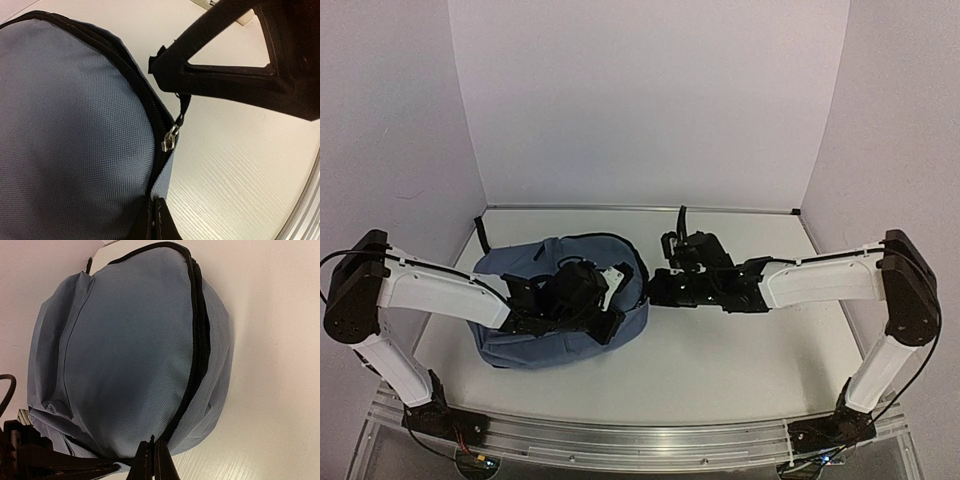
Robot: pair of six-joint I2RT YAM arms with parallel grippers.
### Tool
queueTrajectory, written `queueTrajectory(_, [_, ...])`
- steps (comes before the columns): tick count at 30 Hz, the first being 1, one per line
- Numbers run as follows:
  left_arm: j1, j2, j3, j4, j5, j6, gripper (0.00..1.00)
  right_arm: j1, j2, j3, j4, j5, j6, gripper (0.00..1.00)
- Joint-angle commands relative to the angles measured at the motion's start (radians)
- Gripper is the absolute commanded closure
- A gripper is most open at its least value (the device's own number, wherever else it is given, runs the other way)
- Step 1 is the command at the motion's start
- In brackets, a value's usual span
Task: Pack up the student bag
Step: Zip the student bag at the center of the board.
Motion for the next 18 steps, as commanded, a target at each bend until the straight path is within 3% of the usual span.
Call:
queueTrajectory(1, [-0.046, -0.003, 0.043, -0.059, 0.048, -0.027, 1.0, -0.049, -0.047, 0.001, 0.051, 0.02, 0.006, 1.0])
queueTrajectory(18, [-0.158, -0.023, 0.083, -0.253, 0.131, -0.066, 1.0, -0.188, -0.072, -0.032, 0.051, 0.004, -0.026, 1.0])
